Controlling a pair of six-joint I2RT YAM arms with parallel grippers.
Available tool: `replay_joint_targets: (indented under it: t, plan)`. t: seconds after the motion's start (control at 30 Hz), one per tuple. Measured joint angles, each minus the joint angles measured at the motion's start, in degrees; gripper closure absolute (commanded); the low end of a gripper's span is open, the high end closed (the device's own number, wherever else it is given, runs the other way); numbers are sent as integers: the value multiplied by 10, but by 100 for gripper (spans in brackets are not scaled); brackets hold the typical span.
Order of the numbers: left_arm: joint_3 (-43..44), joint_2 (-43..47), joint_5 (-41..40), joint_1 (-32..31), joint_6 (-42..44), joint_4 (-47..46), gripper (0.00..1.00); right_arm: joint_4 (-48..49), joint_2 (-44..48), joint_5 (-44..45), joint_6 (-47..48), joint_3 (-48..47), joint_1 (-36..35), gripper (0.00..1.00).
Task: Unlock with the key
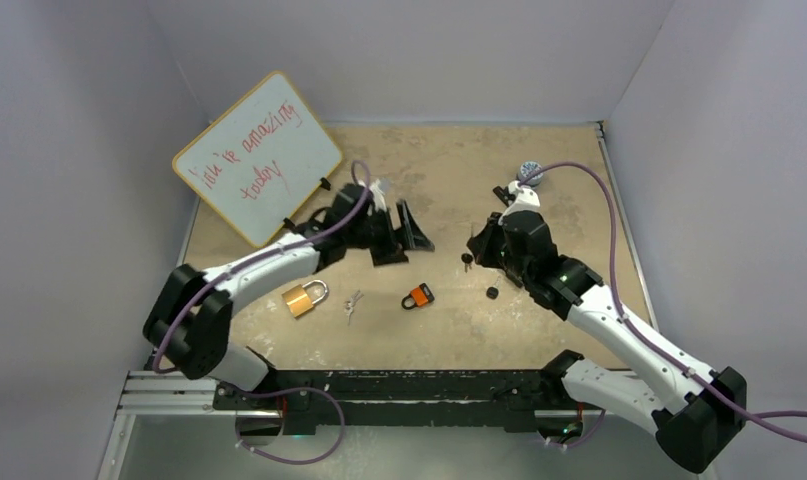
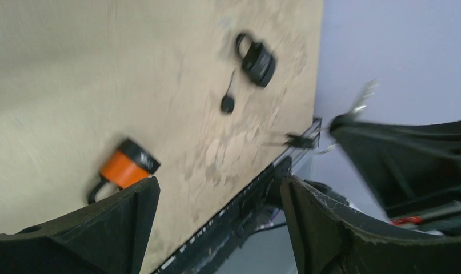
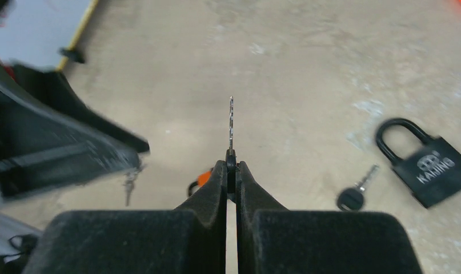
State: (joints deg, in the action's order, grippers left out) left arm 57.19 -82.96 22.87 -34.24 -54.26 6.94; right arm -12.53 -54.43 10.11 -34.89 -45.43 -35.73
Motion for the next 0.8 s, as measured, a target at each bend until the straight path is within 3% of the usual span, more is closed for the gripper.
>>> replay_joint_targets:
  t: [0.2, 0.47, 0.8]
  plan:
    - [-57, -109, 2, -89, -169, -33, 18, -57, -15, 62, -16, 6, 12, 100]
    - [-48, -155, -30, -133, -289, -30, 18, -76, -12, 85, -25, 24, 21, 100]
    - [10, -189, -151, -142, -306, 72, 18, -82, 10, 87, -30, 37, 27, 100]
